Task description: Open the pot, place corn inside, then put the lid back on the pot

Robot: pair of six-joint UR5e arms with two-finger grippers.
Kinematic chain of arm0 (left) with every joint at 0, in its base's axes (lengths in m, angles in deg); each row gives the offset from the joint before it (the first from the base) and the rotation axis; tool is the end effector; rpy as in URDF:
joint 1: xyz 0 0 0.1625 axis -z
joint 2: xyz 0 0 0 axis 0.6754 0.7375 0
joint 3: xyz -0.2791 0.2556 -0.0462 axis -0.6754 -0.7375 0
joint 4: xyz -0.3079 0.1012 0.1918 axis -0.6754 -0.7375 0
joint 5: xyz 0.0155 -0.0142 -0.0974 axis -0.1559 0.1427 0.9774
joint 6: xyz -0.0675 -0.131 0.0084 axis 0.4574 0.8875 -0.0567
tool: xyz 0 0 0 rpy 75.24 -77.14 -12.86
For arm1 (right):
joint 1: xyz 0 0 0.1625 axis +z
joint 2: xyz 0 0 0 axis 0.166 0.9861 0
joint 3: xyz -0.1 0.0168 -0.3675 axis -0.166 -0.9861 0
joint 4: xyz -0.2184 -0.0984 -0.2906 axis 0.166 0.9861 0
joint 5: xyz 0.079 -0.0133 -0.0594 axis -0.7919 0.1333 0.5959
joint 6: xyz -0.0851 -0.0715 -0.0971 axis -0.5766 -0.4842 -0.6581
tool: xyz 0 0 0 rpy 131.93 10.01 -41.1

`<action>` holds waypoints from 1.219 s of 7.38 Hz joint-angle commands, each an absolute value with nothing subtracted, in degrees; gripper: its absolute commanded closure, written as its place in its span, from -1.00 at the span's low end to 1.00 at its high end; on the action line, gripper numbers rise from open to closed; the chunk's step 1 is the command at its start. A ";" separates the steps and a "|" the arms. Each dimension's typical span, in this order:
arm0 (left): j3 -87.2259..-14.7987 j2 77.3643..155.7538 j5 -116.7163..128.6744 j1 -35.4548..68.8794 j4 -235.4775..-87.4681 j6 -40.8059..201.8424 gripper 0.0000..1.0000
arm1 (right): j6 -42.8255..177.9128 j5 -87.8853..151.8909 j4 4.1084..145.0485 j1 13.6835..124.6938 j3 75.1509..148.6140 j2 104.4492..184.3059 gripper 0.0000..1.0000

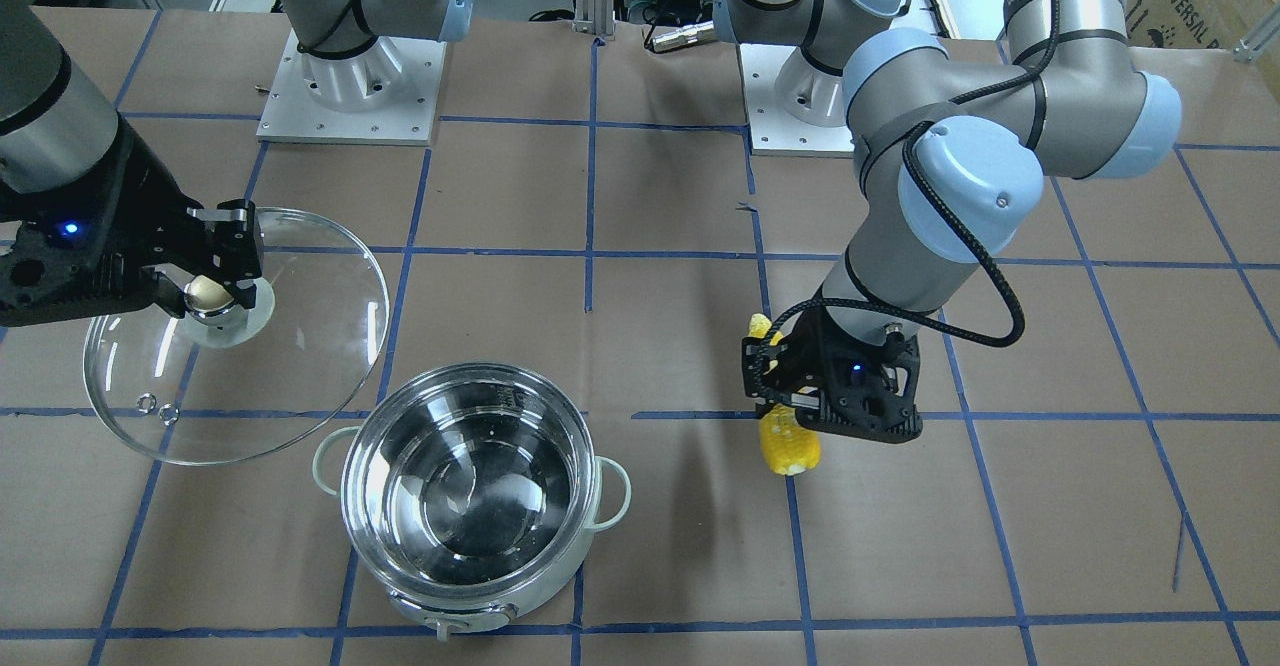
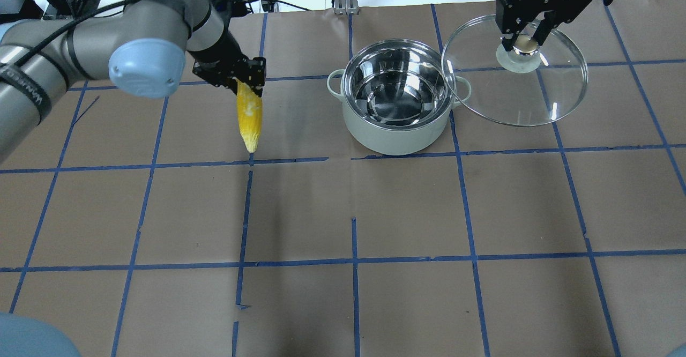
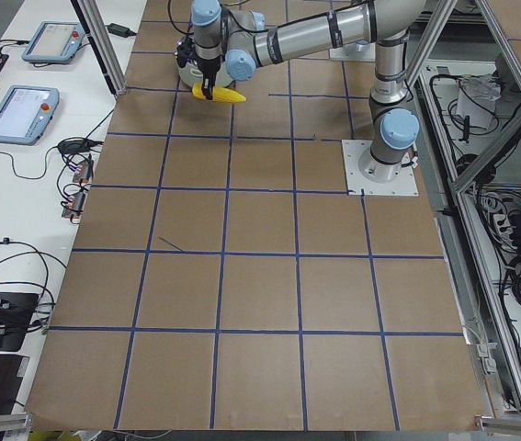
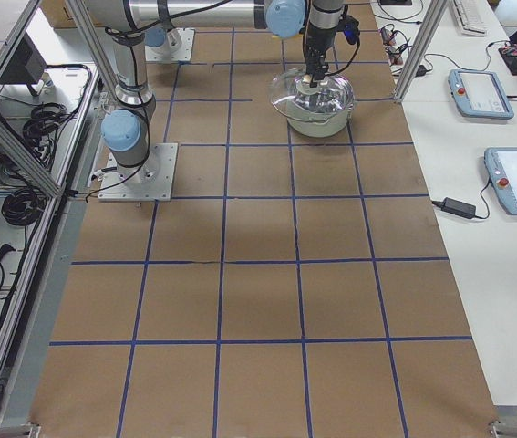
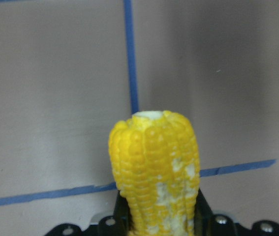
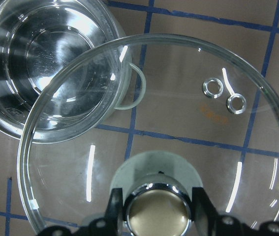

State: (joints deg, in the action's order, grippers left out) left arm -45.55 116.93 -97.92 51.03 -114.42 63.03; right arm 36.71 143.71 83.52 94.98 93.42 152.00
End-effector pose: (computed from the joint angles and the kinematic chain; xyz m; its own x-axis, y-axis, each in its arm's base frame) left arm -0.1883 -0.5719 0.2904 -0.9845 0.1206 0.1277 0.1084 0.9892 -0.0986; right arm 0.0939 -0.5403 0.4031 -0.9853 -0.1688 -0.0279 -0.1693 0.9854 0.0167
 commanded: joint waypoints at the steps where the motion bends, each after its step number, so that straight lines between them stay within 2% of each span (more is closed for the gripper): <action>1: -28.93 125.66 -97.29 60.13 -118.49 71.99 0.77 | 36.72 143.71 83.53 94.99 93.42 151.91 0.13; 3: -17.23 135.16 -97.03 64.82 -118.41 78.59 0.77 | 36.72 143.79 83.44 94.90 93.51 152.00 0.16; 4: -13.60 138.33 -96.51 65.27 -118.41 80.36 0.76 | 36.72 143.79 83.44 94.99 93.51 151.91 0.16; 6: -13.12 140.64 -97.46 67.72 -118.49 80.91 0.72 | 36.72 143.71 83.44 94.99 93.51 151.91 0.16; 7: -13.48 140.65 -97.47 67.64 -118.32 80.38 0.22 | 36.72 143.79 83.44 94.99 93.59 151.91 0.16; 8: -13.57 141.26 -99.12 67.73 -118.23 80.64 -0.75 | 36.72 143.71 83.44 94.99 93.59 151.91 0.16; 9: -13.57 141.61 -101.23 68.08 -118.32 80.90 -1.00 | 36.72 143.79 83.44 94.99 93.59 151.91 0.16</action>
